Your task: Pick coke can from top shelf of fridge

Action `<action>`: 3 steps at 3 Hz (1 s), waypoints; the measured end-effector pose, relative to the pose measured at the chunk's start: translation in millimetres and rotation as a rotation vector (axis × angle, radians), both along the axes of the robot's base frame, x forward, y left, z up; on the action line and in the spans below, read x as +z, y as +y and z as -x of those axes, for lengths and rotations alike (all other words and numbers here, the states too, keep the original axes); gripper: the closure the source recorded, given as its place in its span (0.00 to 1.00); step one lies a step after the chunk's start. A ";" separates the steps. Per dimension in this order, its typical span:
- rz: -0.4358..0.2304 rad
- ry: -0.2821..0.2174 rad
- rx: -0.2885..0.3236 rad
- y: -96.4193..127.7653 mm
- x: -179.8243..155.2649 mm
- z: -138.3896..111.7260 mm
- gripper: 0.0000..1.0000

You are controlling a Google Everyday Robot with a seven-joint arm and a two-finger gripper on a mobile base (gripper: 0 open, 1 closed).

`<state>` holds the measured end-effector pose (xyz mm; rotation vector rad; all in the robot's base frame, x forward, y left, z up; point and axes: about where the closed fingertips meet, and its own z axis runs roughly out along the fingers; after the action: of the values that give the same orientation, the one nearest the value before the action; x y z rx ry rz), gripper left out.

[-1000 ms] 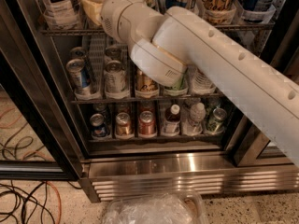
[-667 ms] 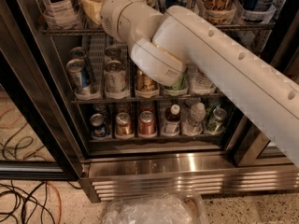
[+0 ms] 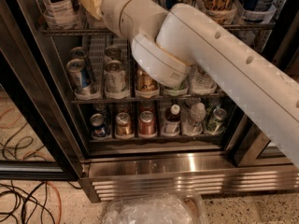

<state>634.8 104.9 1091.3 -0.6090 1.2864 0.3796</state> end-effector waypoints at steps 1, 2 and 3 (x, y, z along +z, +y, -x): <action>0.002 0.002 0.006 0.6 -2.6 2.8 1.00; 0.001 -0.008 0.007 -0.6 0.1 4.1 1.00; -0.010 -0.040 0.004 -7.7 12.3 11.9 1.00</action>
Offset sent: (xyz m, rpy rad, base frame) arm -0.0171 -0.0108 0.0070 0.0050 -0.0442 -0.0008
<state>623.0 97.2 1103.6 -0.6082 1.2450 0.3747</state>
